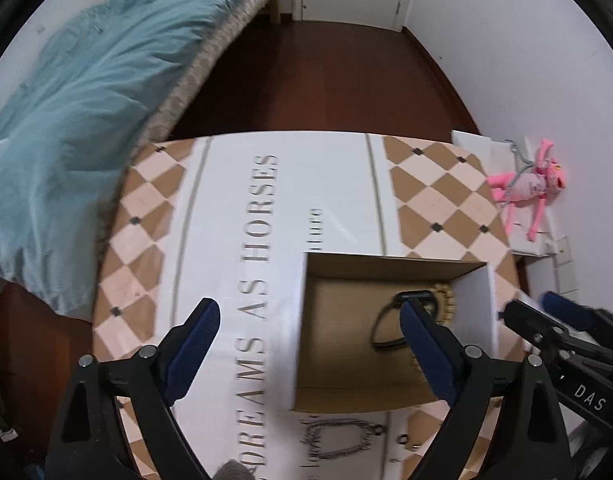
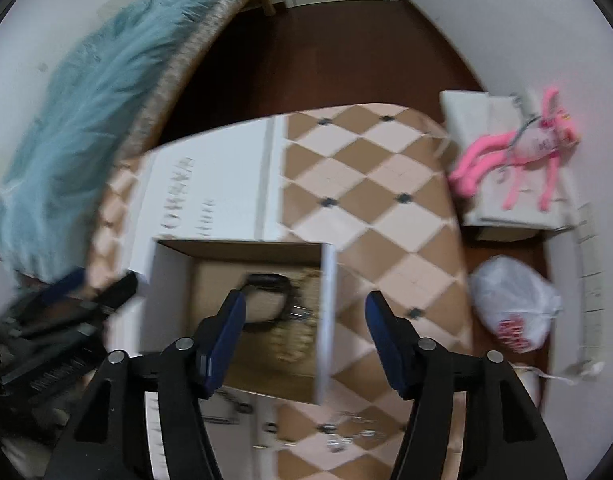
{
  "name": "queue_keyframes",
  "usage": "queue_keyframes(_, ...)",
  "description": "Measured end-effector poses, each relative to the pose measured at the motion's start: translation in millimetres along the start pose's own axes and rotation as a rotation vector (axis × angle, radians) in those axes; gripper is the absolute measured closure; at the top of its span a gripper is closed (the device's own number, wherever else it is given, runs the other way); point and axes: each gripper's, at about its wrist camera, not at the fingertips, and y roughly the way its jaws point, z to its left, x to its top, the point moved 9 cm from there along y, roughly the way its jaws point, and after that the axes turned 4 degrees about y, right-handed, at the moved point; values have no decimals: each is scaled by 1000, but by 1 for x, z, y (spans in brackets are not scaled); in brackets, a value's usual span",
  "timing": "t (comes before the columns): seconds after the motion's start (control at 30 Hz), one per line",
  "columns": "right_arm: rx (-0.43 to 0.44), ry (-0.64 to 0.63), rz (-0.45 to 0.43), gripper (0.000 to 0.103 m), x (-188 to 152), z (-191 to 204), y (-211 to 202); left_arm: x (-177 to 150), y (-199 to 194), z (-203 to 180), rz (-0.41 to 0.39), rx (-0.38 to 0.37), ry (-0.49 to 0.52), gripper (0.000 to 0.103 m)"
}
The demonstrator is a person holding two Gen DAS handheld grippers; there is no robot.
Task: Organize jewelry
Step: 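Carry the watch band and bead bracelet over the white box while both tools open to drop them, then grasp the silver chain bracelet with the left tool while the right tool grasps a small gold earring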
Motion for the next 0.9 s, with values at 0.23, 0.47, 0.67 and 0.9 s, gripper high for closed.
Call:
queue_keyframes(0.23, -142, -21, -4, 11, -26, -15, 14, -21, 7, 8, 3, 89, 46, 11)
queue_keyframes(0.47, -174, -1, -34, 8, -33, -19, 13, -28, 5, 10, 5, 97, 37, 11)
queue_keyframes(0.67, -179, 7, -78, 8, -30, -17, -5, -26, -10, 10, -23, 95, 25, 11)
queue_keyframes(0.9, -170, 9, -144, 8, -32, -13, -42, -26, -47, 8, -82, 84, 19, 11)
